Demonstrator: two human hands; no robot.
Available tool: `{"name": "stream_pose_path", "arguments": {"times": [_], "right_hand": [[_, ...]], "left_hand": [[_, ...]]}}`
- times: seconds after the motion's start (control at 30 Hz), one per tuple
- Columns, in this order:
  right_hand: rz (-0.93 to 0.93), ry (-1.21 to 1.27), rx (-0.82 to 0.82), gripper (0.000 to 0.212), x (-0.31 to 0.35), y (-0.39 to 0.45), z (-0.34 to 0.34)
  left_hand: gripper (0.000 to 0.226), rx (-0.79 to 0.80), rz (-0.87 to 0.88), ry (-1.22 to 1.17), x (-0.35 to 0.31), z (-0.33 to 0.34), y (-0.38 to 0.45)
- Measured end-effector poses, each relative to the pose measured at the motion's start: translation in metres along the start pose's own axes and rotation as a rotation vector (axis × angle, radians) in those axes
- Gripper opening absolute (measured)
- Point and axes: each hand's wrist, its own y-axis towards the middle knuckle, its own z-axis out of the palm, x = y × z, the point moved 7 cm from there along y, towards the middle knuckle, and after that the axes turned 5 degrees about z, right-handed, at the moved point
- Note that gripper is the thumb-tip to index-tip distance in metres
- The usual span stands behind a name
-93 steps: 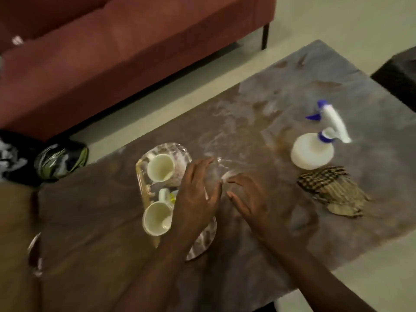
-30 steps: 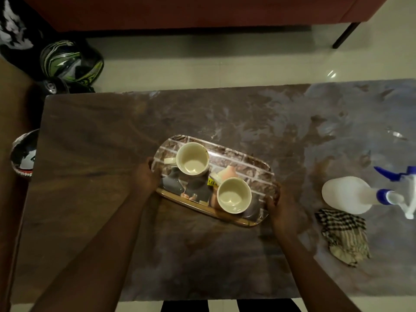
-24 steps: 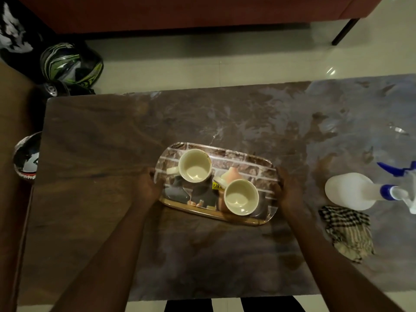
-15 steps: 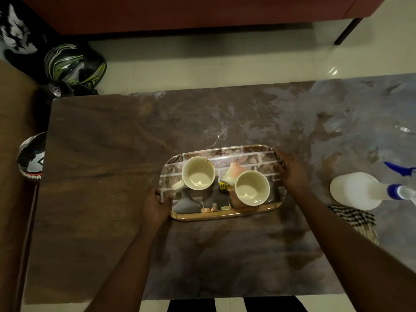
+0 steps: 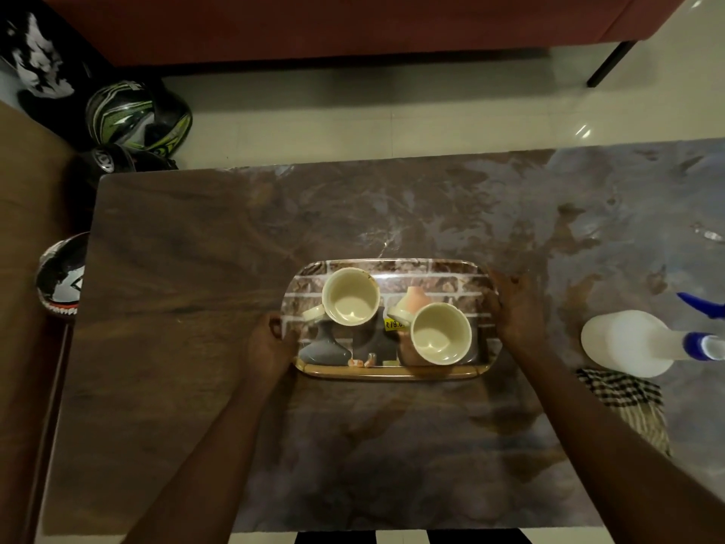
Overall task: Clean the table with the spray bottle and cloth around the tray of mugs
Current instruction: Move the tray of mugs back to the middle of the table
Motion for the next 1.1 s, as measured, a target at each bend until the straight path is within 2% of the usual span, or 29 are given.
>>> {"name": "stream_pose_path", "arguments": {"times": [0.07,0.13,0.17,0.23,0.33,0.43,0.53,0.67,0.73,0.8,0.83,0.93,1.0,1.1], "right_hand": [[-0.062,0.083,-0.010,0.040,0.027,-0.003,-0.018],[-0.153,0.266,0.128,0.038,0.062,-0.016,-0.027],[-0.218,0.279,0.217,0.042,0.078,-0.028,-0.026],[-0.370,0.100,0.379,0.055,0.093,-0.055,-0.009],[-0.463,-0.204,0.457,0.074,0.084,-0.079,0.020],[-0.435,-0.154,0.352,0.076,0.087,-0.079,0.020],[-0.382,-0.129,0.271,0.075,0.082,-0.077,0.023],[-0.128,-0.052,0.105,0.076,0.075,-0.066,0.013],[-0.070,-0.090,0.051,0.079,0.080,-0.064,0.010],[-0.069,-0.138,0.036,0.080,0.083,-0.064,0.011],[-0.068,-0.151,0.048,0.081,0.084,-0.064,0.012],[-0.124,-0.152,0.119,0.079,0.081,-0.065,0.019],[-0.194,-0.155,0.151,0.069,0.080,-0.063,0.026],[-0.170,-0.143,0.158,0.059,0.074,-0.057,0.029]], "left_hand": [[0.037,-0.127,0.102,0.038,-0.021,-0.015,-0.006],[0.043,-0.259,0.255,0.009,-0.064,-0.029,-0.022],[0.045,-0.256,0.337,0.001,-0.089,-0.028,-0.031],[0.060,-0.136,0.447,0.116,-0.126,-0.008,-0.045],[0.084,0.038,0.473,0.475,-0.143,0.027,-0.041],[0.081,0.093,0.521,0.626,-0.149,0.039,-0.024],[0.070,0.150,0.657,0.698,-0.151,0.044,-0.019],[0.060,0.335,1.077,0.745,-0.157,0.051,-0.034],[0.062,0.344,1.219,0.724,-0.159,0.047,-0.042],[0.064,0.269,1.169,0.677,-0.161,0.040,-0.044],[0.067,0.208,1.077,0.647,-0.161,0.034,-0.040],[0.088,0.013,0.636,0.537,-0.146,0.015,-0.026],[0.095,0.044,0.443,0.479,-0.131,0.023,-0.029],[0.080,0.105,0.496,0.341,-0.124,0.043,-0.038]]}}
